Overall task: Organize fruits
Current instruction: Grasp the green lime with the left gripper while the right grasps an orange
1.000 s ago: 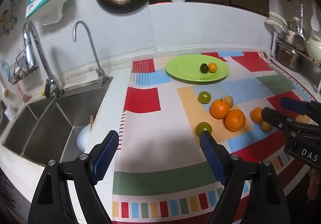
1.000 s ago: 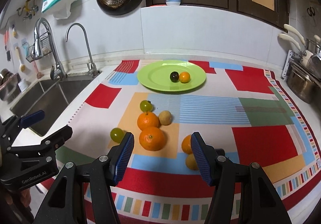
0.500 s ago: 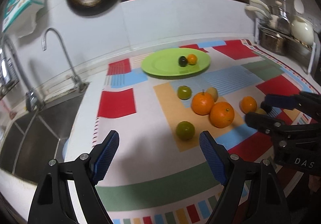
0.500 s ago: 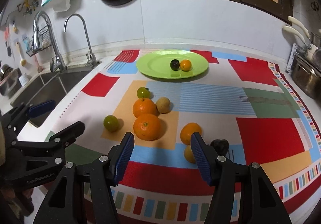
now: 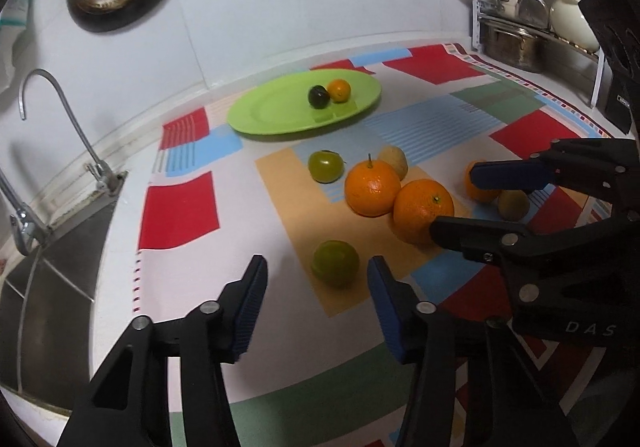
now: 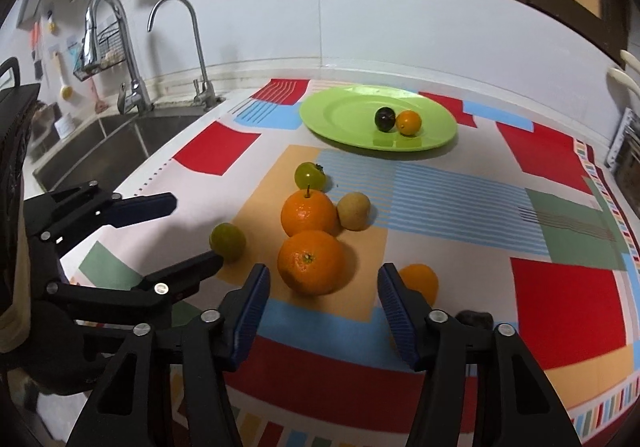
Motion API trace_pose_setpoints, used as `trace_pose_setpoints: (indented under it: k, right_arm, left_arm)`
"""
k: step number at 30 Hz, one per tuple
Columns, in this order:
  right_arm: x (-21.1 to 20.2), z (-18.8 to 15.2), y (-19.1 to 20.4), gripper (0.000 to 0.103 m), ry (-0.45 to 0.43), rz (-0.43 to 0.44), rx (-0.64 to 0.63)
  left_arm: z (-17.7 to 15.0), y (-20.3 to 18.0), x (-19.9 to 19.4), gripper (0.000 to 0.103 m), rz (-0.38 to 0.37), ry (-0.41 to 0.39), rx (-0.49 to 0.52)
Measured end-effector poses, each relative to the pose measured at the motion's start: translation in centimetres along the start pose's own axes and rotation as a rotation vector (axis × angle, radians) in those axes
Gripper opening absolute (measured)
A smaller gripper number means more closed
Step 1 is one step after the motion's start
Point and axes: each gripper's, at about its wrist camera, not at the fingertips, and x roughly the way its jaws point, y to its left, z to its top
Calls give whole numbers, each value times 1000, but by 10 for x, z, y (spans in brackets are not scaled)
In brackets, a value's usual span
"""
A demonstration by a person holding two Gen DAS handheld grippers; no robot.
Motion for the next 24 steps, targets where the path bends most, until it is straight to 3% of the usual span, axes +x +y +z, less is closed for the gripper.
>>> trace_pose_setpoints:
  k: [16, 24]
  right_arm:
    - [25, 5, -1, 46, 62, 49, 0]
    - [21, 5, 0, 42, 52, 39, 37]
  left_arm:
    - [4, 8, 24, 29, -104, 78, -32]
    - [4, 19, 12, 29, -75, 61, -74]
